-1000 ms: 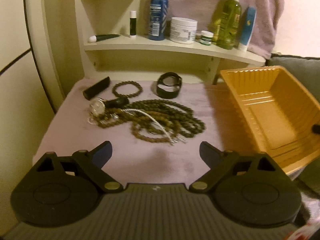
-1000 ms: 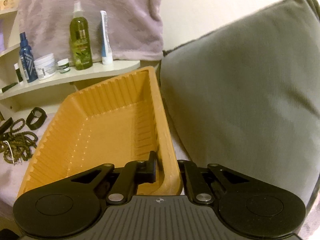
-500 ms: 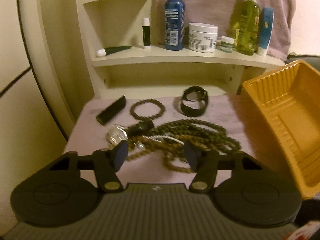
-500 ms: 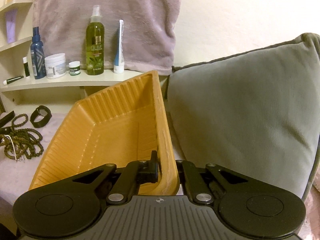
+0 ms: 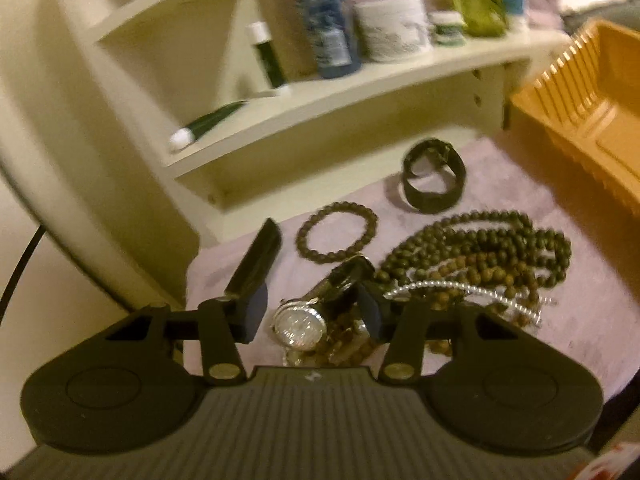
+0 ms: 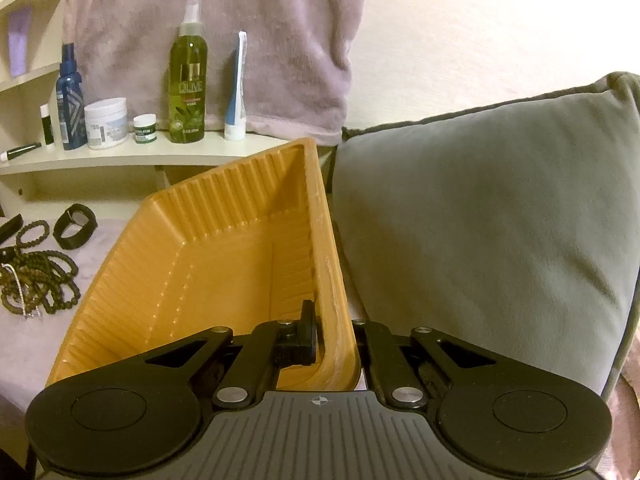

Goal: Organize jewelry
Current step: 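Reach the left gripper to the silver watch and grasp its strap, then lift the silver watch with the left gripper and release it into the tray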

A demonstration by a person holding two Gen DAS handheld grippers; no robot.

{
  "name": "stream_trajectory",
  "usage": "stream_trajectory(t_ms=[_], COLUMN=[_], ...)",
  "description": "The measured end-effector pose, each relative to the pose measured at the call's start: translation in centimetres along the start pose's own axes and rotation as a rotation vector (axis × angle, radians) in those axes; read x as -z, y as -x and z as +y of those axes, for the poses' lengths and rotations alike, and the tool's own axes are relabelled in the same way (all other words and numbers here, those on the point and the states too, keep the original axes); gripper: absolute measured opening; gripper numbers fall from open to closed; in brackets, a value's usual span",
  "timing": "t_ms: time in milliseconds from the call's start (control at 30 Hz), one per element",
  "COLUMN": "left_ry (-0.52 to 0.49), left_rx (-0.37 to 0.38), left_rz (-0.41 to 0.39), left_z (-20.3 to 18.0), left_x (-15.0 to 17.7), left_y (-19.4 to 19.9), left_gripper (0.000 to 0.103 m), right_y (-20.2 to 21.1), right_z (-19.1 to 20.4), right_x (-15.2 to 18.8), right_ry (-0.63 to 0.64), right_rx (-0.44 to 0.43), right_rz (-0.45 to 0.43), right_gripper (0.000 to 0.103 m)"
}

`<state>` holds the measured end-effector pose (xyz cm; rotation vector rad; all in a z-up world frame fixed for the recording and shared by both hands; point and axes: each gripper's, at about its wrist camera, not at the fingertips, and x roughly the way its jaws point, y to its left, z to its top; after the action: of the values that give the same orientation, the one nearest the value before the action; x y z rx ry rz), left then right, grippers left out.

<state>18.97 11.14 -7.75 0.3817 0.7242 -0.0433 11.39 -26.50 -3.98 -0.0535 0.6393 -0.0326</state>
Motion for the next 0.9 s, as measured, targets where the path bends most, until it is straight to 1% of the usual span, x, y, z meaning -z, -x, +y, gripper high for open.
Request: stream_trajectory(t_ms=[200,267,333,367,433,600,700,733,900], left_ry=[-0.153,-0.191,-0.203,-0.205,-0.23,-0.283,-0.303,-0.312,-0.288], left_rx=[0.004,0.015,0.04,0.061,0.082,0.09,0.094,0.09,0.081], left_rz=[0.022,0.04,0.056,0.067,0.076,0.091,0.084,0.078,0.034], left_z=[-0.7,-0.8,-0.3,0.0,0.2,0.3,0.1,0.0,0.6], left_x=[-0.3,-0.4,-0.6,-0.8,-1.0,-0.8,-0.6,-0.8,-1.6], left_y=[-1.1,-1.5,-1.9,-2.0,-2.1,-2.5,-2.5,-2.3,-1.0], left_gripper=[0.047,0.047,0.045,0.038,0.029,0.029,0.024,0.02,0.019], right_y=[-0.2,-0.2,-0.3,-0.3,-0.3,-0.3,-0.3,-0.2,-0.2], right_z=[0.1,0.1,0.1,0.2,0.2,0.2,0.2,0.2,0.3], right_x=[-0.1,-0.1,-0.1,-0.1,-0.1,-0.1,-0.2,-0.1,-0.1], right_ry=[0.004,0.003,0.006,0.007,0.005,0.001,0.006,0.002,-0.001], right_rx=[0.003,0.001,0.001,0.002,0.002,0.001,0.0,0.001,0.001], right_rz=[0.003,0.003,0.001,0.001,0.002,0.001,0.0,0.0,-0.005], right_gripper=[0.005,0.005,0.005,0.005,0.005,0.005,0.005,0.005,0.005])
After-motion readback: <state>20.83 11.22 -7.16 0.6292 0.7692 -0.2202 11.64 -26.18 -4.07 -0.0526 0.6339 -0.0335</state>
